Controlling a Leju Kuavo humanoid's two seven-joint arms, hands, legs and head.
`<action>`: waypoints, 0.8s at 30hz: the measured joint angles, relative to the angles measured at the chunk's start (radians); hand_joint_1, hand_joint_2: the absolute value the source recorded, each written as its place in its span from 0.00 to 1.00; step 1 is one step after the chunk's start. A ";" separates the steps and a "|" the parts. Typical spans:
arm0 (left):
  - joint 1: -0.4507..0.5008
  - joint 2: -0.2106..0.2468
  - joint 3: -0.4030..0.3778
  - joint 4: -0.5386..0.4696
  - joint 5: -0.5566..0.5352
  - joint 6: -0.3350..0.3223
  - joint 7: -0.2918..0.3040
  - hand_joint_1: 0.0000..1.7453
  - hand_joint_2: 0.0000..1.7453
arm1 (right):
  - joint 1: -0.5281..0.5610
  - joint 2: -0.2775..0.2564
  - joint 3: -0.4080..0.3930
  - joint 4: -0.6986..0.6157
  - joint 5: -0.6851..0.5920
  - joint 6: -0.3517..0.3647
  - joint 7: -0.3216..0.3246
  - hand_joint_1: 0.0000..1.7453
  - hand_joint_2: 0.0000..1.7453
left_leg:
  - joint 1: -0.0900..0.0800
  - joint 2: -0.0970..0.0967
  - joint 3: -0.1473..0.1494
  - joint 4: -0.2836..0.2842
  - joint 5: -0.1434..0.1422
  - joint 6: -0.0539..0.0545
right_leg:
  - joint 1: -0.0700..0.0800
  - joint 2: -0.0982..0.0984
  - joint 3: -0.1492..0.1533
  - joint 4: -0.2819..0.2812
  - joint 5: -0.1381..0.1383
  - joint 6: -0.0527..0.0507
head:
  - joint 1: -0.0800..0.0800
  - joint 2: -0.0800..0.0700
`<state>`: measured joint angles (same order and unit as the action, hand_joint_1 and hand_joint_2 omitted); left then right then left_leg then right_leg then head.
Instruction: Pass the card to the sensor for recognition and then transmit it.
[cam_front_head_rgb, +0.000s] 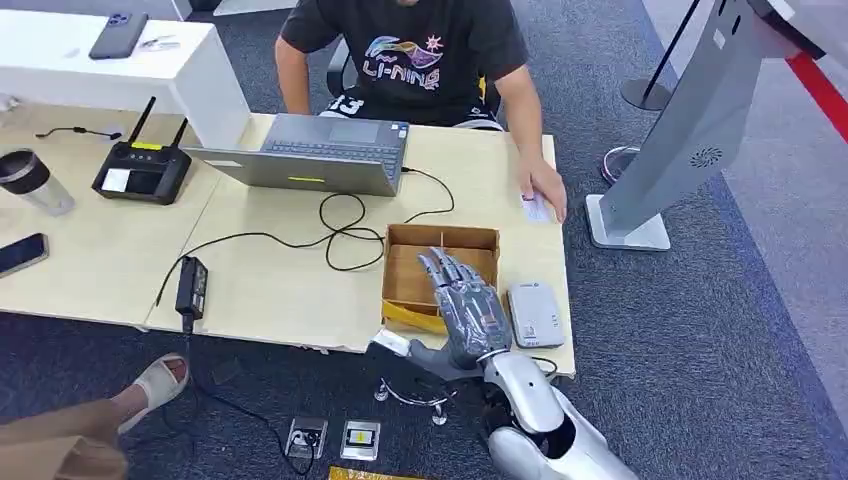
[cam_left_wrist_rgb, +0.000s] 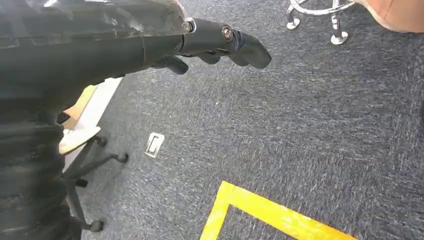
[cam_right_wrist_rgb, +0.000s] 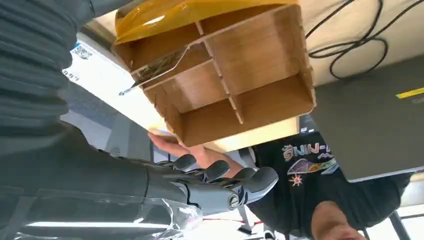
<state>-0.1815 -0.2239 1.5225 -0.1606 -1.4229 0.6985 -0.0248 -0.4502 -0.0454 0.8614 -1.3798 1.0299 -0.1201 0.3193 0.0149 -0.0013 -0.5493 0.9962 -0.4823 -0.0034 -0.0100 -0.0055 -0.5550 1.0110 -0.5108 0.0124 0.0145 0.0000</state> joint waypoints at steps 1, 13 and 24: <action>0.000 0.001 0.000 0.002 -0.002 0.000 0.000 0.00 1.00 | -0.005 0.000 0.000 0.005 0.007 -0.004 0.006 0.00 1.00 | 0.000 0.000 0.000 0.000 0.000 0.000 | 0.000 0.000 0.000 0.000 0.000 0.000 | 0.000 0.000; 0.001 0.014 -0.003 0.023 -0.026 0.000 0.003 0.00 1.00 | -0.063 -0.009 -0.005 0.107 0.115 -0.098 0.057 0.00 1.00 | 0.000 0.000 0.000 0.000 0.000 0.000 | 0.000 0.000 0.000 0.000 0.000 0.000 | 0.000 0.000; 0.001 0.019 -0.003 0.026 -0.023 0.000 0.019 0.00 1.00 | -0.097 0.013 0.000 0.231 0.139 -0.127 0.043 0.00 1.00 | 0.000 0.000 0.000 0.000 0.000 0.000 | 0.000 0.000 0.000 0.000 0.000 0.000 | 0.000 0.000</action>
<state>-0.1808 -0.2045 1.5198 -0.1347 -1.4458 0.6985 -0.0053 -0.5469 -0.0328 0.8610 -1.1486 1.1688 -0.2468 0.3628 0.0149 -0.0011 -0.5493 0.9962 -0.4823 -0.0035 -0.0099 -0.0054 -0.5551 1.0110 -0.5108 0.0123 0.0145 0.0000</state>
